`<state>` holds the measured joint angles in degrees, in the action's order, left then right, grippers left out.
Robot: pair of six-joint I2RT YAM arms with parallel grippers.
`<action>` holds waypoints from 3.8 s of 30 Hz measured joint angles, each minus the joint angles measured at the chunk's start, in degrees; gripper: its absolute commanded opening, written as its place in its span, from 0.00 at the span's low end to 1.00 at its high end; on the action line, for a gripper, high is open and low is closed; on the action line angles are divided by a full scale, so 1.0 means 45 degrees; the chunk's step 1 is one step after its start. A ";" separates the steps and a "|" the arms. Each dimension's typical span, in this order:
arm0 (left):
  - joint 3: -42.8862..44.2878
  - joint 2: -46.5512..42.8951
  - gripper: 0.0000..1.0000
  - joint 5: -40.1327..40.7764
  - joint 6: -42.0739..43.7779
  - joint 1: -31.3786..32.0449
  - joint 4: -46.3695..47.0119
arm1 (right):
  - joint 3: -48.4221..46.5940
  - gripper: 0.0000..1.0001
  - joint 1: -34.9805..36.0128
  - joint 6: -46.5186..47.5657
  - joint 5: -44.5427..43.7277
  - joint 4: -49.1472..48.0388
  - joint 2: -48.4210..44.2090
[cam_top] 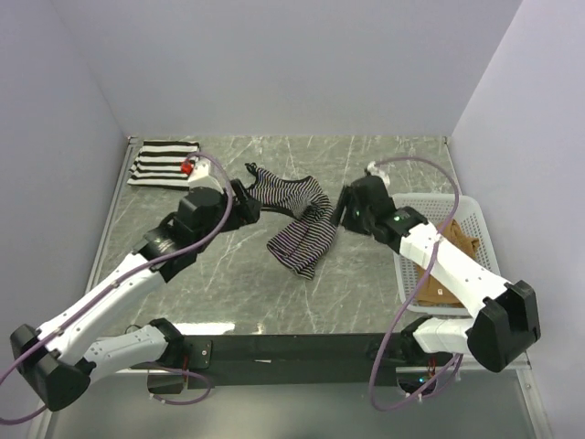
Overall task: Fold and stack the tank tops
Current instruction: Move the tank top to the center of the board, then flatten the tank top out
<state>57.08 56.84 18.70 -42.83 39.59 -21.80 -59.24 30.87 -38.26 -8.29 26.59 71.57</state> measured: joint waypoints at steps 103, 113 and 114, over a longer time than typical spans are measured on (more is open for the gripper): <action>0.9874 0.5668 0.01 -0.1957 0.1603 0.2050 -0.1749 | 0.5926 0.58 0.3191 -0.3162 0.0330 -0.6110 0.1214; 1.2274 0.7043 0.00 -0.1481 0.1613 0.2191 -0.2113 | 0.5294 0.60 0.2050 -0.2788 -0.0253 -0.5396 -0.0301; 1.2196 0.7019 0.01 -0.1457 0.1569 0.1957 -0.2108 | 0.5139 0.61 0.1904 -0.2705 -0.0257 -0.5289 -0.0296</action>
<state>111.96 88.42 12.14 -35.77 48.40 -31.29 -36.12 39.44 -50.43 -9.45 2.79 70.24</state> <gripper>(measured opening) 0.016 0.602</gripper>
